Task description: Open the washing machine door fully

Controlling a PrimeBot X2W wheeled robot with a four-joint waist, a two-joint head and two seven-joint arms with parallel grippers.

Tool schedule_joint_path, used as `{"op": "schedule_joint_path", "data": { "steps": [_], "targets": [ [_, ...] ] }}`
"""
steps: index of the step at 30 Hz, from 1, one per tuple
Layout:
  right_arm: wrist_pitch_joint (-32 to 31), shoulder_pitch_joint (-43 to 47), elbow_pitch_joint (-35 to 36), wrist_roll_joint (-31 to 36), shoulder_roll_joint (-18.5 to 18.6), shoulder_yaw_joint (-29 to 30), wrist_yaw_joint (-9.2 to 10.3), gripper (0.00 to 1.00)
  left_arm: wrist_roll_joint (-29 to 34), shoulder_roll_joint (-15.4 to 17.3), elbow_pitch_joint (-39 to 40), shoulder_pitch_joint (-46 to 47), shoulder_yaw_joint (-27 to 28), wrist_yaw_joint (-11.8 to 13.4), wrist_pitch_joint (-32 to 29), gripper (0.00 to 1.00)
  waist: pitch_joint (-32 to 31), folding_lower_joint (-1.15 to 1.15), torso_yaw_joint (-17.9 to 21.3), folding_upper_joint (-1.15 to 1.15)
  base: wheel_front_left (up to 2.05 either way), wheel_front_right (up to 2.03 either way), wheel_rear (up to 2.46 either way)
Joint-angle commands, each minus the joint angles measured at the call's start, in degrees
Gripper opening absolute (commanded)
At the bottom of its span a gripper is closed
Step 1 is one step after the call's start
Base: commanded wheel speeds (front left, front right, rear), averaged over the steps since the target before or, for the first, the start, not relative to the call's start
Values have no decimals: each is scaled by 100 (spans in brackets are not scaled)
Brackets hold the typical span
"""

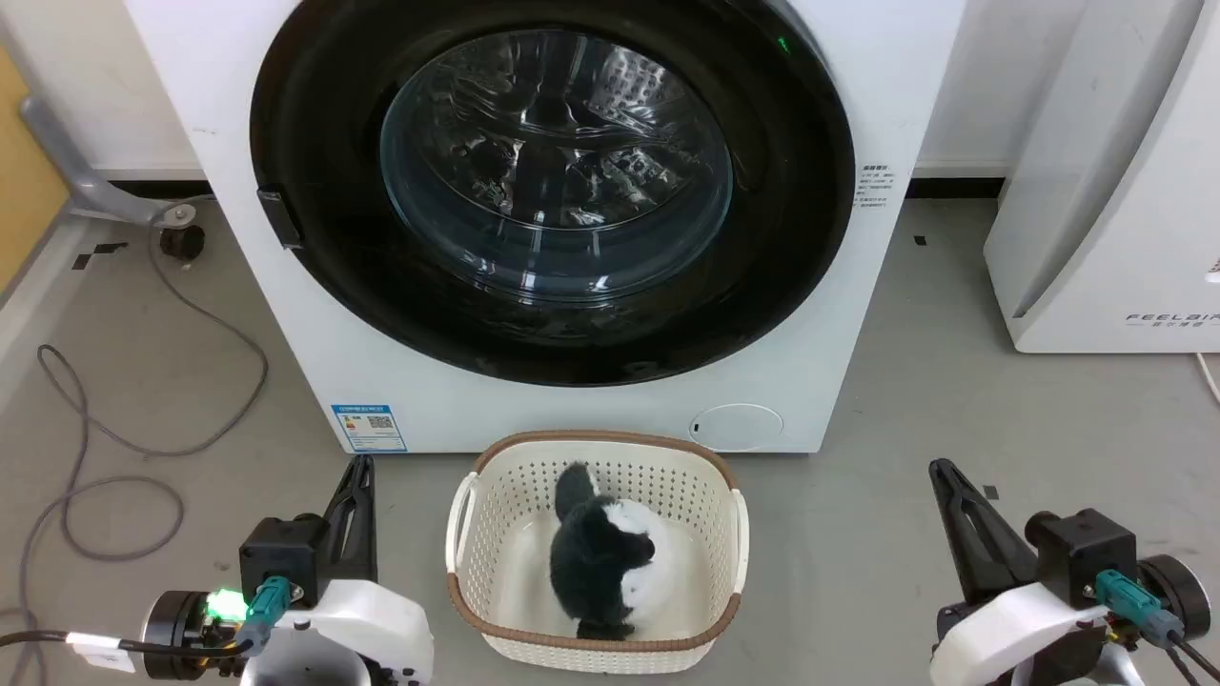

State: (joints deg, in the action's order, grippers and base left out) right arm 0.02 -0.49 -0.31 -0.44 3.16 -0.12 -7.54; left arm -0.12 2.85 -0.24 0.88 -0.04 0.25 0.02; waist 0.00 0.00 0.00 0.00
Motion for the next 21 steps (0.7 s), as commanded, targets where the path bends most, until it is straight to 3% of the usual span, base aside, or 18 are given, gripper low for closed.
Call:
{"op": "schedule_joint_path", "data": {
  "steps": [1, 10, 11, 21],
  "targets": [
    [-2, 49, 31, 44, -28, 12, 5, 0, 12, 3, 24, -88, 4, -25, -2, 0, 0, 0, 0, 0, 0, 0, 0],
    [-2, 49, 31, 44, -28, 12, 5, 0, 12, 3, 24, -88, 4, -25, -2, 0, 0, 0, 0, 0, 0, 0, 0],
    [0, 0, 0, 0, 0, -1, 0, 100, 0, 0, 1, 0, 0, 0, 0, 100, 0, 0, 0, 0, 0, 0, 0],
    [48, 31, -39, -84, -1, 19, 0, 100, -83, 0, -66, 9, -59, 6, 80, 100, -2, 0, 8, 0, 0, 0, 0]
  ]
}}
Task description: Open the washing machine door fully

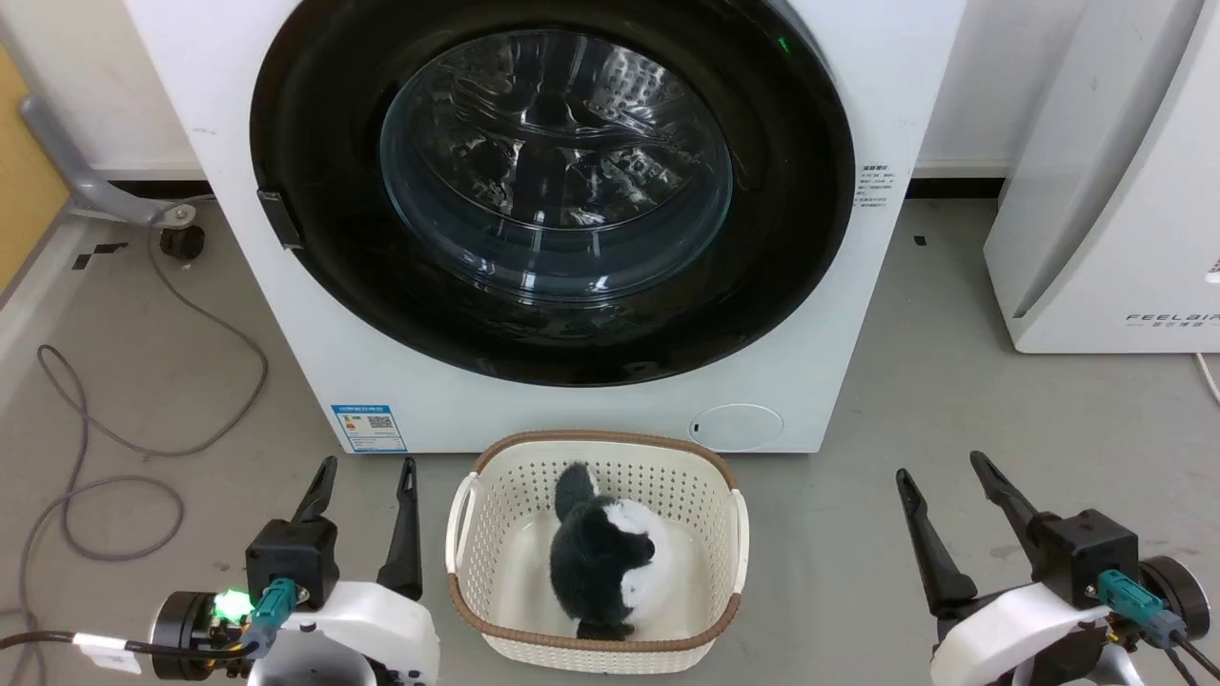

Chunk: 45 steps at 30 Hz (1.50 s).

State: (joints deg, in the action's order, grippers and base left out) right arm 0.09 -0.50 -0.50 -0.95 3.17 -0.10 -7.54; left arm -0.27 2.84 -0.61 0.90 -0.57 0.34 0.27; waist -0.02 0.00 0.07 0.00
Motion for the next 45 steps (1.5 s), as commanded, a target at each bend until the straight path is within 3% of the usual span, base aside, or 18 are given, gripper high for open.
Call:
{"op": "schedule_joint_path", "data": {
  "steps": [1, 2, 16, 45],
  "targets": [
    [47, 35, -27, -46, -2, 22, 0, 47, -79, 1, -40, 9, -14, -2, 66, 100, -1, 0, 2, 0, 0, 0, 0],
    [55, 37, -35, -57, -2, 27, 0, 0, -91, 1, -51, 11, -22, -1, 79, 100, -2, 0, 4, 0, 0, 0, 0],
    [200, 31, -185, -489, -6, 71, 1, 0, -247, 2, -209, 48, -134, 20, 250, 100, -11, 0, 28, 0, 0, 0, 0],
    [232, -878, -977, -3819, 83, 504, 2, 0, -559, 8, -405, 233, -373, 86, 608, 100, 218, 0, 56, 0, 0, 0, 0]
  ]
}}
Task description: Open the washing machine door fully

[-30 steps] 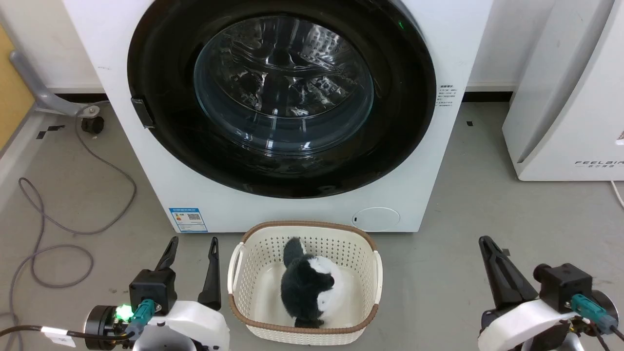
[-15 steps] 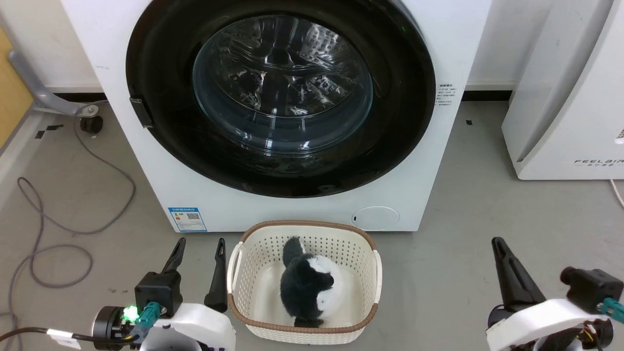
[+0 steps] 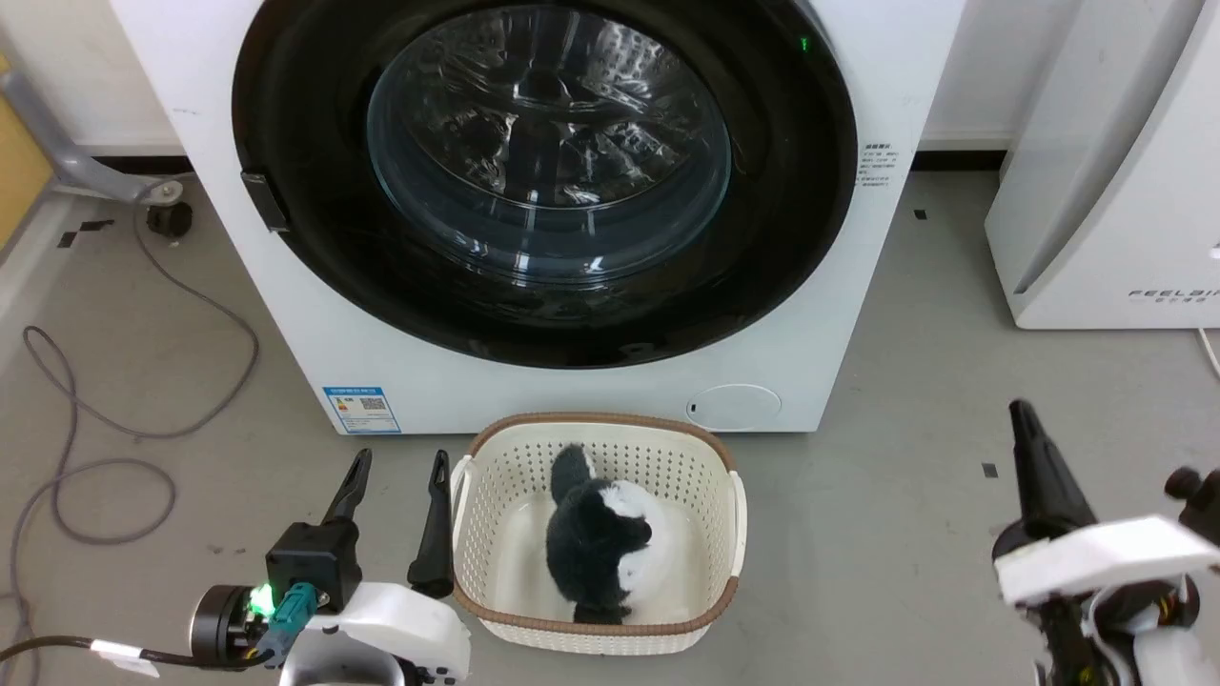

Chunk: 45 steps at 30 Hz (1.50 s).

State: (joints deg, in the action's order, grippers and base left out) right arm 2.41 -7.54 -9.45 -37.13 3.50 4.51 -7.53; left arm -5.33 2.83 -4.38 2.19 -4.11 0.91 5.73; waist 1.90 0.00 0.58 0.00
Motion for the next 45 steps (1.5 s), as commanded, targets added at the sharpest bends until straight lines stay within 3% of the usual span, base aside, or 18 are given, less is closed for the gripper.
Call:
{"op": "schedule_joint_path", "data": {
  "steps": [1, 21, 30, 45],
  "targets": [
    [-4, -251, -139, -283, 69, 55, 1, 0, -59, 10, -27, 118, -26, 31, 74, 100, 42, 0, 8, 0, 0, 0, 0],
    [-185, -2519, -1575, -1853, 713, 173, 2, 0, -163, 10, 134, 514, -202, 26, 302, 100, 655, 0, -98, 0, 0, 0, 0],
    [-696, -3915, -2358, -2188, 1034, -280, 2, 0, -226, 8, 199, 716, -277, 25, 410, 100, 1000, 0, -215, 0, 0, 0, 0],
    [-1687, -6609, -4204, -2297, 1140, -1243, 3, 0, -411, 5, 277, 1035, -468, 64, 590, 100, 1563, 0, -401, 0, 0, 0, 0]
  ]
}}
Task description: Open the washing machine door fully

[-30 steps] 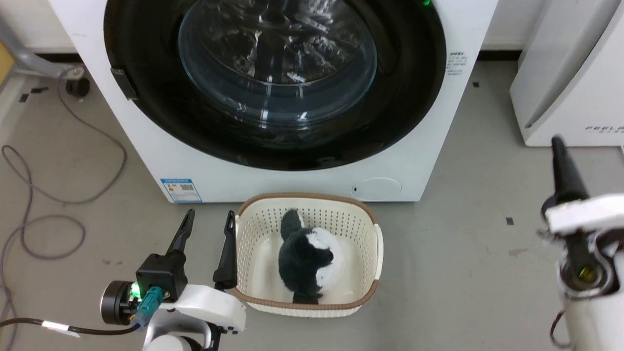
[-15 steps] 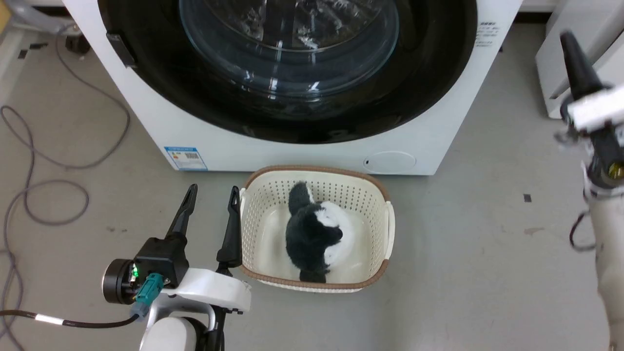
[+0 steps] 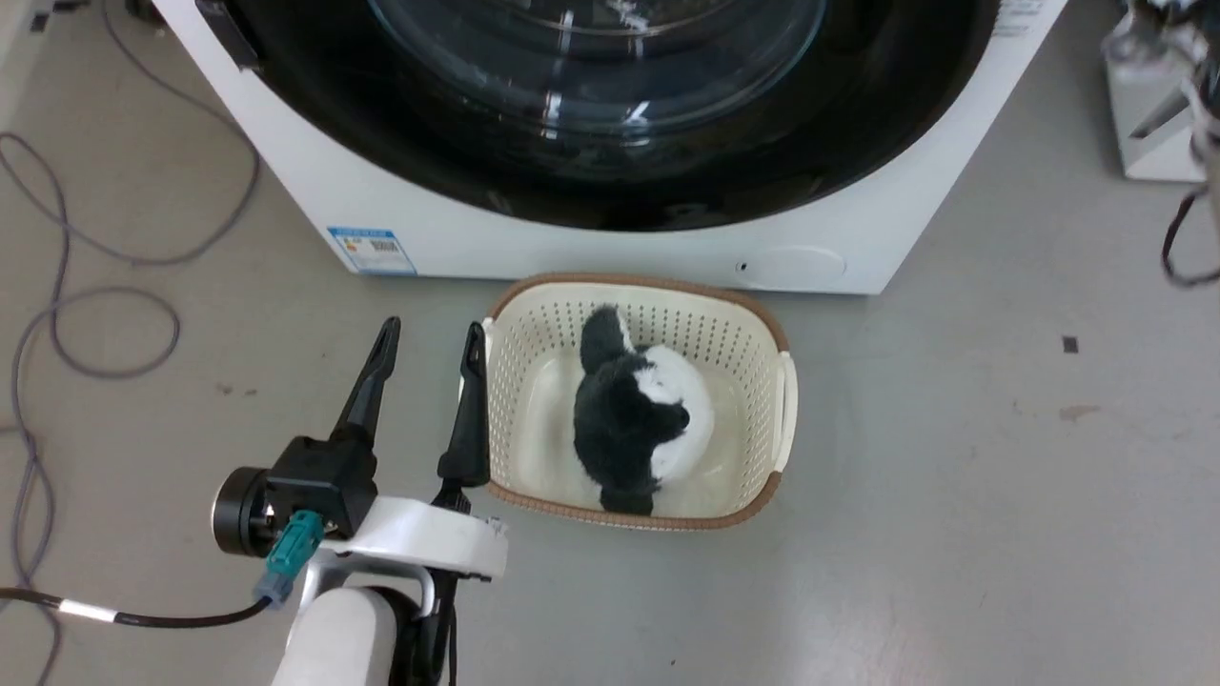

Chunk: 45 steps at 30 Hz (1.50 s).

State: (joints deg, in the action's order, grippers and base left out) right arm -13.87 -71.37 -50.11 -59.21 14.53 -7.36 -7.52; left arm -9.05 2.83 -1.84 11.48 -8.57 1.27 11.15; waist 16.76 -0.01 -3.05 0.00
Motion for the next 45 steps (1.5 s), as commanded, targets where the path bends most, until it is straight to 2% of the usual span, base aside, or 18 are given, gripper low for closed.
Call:
{"op": "schedule_joint_path", "data": {
  "steps": [1, 8, 12, 24, 34, 45],
  "targets": [
    [-164, -389, -255, -87, 39, -129, 2, 0, -56, 5, 31, 128, -37, 38, 60, 100, 120, 1, -50, 0, 0, 0, 0],
    [-743, -1280, -939, -63, 28, -635, 2, 0, -177, 5, 59, 270, -132, 88, 144, 100, 372, 1, -126, 0, 0, 0, 0],
    [-1118, -2087, -1571, -271, 22, -933, 3, 0, -310, 5, 84, 456, -277, 146, 239, 100, 640, 1, -199, 0, 0, 0, 0],
    [-2706, -2833, -2266, -841, 53, -1407, 3, 0, -503, 5, 22, 642, -423, 200, 383, 100, 836, 1, -253, 0, 0, 0, 0],
    [-3569, -2396, -2088, -985, 49, -1483, 3, 0, -539, 5, -47, 611, -461, 228, 385, 100, 657, 1, -238, 0, 0, 0, 0],
    [-4318, -1428, -1583, -1300, -27, -1460, 3, 0, -535, 5, -274, 352, -421, 209, 385, 100, 82, 1, -236, 0, 0, 0, 0]
  ]
}}
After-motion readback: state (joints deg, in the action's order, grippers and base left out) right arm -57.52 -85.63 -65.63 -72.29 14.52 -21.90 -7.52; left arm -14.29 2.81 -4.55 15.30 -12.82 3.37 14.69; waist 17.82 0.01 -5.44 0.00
